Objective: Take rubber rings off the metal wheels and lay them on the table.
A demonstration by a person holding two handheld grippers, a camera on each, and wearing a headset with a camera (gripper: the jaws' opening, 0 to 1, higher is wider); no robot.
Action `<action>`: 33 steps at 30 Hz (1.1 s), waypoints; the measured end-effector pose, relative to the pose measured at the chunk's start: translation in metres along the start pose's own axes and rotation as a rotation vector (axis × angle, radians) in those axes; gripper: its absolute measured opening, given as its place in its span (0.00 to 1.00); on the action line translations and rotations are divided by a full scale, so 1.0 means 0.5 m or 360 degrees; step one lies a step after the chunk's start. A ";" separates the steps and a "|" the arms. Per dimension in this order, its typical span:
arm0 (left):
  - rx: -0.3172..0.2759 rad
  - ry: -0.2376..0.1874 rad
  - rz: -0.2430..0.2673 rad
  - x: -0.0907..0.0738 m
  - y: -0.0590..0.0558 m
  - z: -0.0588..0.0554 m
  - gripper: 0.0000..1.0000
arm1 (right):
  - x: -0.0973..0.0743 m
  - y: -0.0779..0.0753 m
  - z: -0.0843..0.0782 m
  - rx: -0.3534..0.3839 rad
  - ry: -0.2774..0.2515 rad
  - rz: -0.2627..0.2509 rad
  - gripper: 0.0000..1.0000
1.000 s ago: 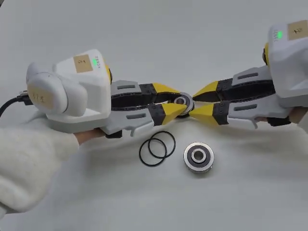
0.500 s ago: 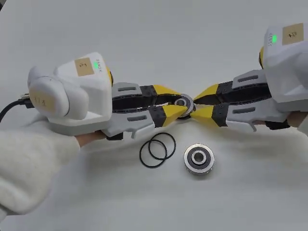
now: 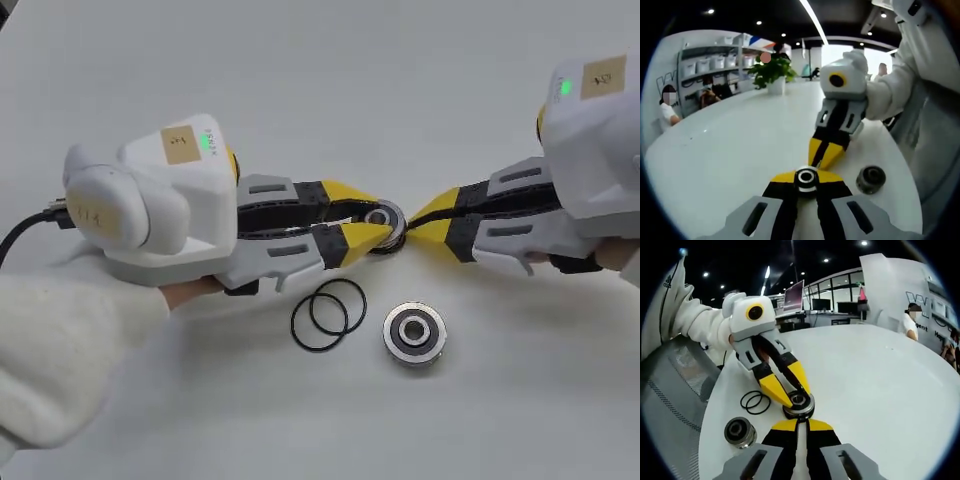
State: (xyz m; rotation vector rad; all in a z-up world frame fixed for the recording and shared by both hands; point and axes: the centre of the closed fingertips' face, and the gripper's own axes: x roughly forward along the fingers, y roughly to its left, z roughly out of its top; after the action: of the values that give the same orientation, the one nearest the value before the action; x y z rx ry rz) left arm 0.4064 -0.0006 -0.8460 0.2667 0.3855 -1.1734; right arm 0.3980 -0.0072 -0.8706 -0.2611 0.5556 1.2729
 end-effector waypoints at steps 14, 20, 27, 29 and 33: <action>0.0002 -0.0002 0.0002 0.000 0.001 0.000 0.13 | 0.013 0.005 0.022 -0.0126 -0.0083 0.0002 0.18; 0.0001 -0.0003 0.0002 0.000 0.000 0.000 0.13 | 0.000 -0.008 0.011 -0.0131 -0.0050 -0.0027 0.05; -0.0001 -0.0003 0.0007 0.000 0.000 0.001 0.13 | 0.001 -0.007 0.008 -0.0058 0.0004 -0.0058 0.02; -0.0009 -0.0003 0.0010 0.000 0.001 0.000 0.13 | -0.001 -0.005 0.005 0.0018 0.0029 -0.0060 0.01; -0.0016 -0.0003 0.0013 -0.001 0.002 0.000 0.13 | 0.004 -0.001 0.009 0.0018 0.0037 -0.0082 0.00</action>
State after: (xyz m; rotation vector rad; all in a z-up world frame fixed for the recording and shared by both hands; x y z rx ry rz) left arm 0.4070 0.0002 -0.8459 0.2583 0.3881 -1.1631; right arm 0.4000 -0.0038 -0.8680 -0.2791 0.5724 1.2177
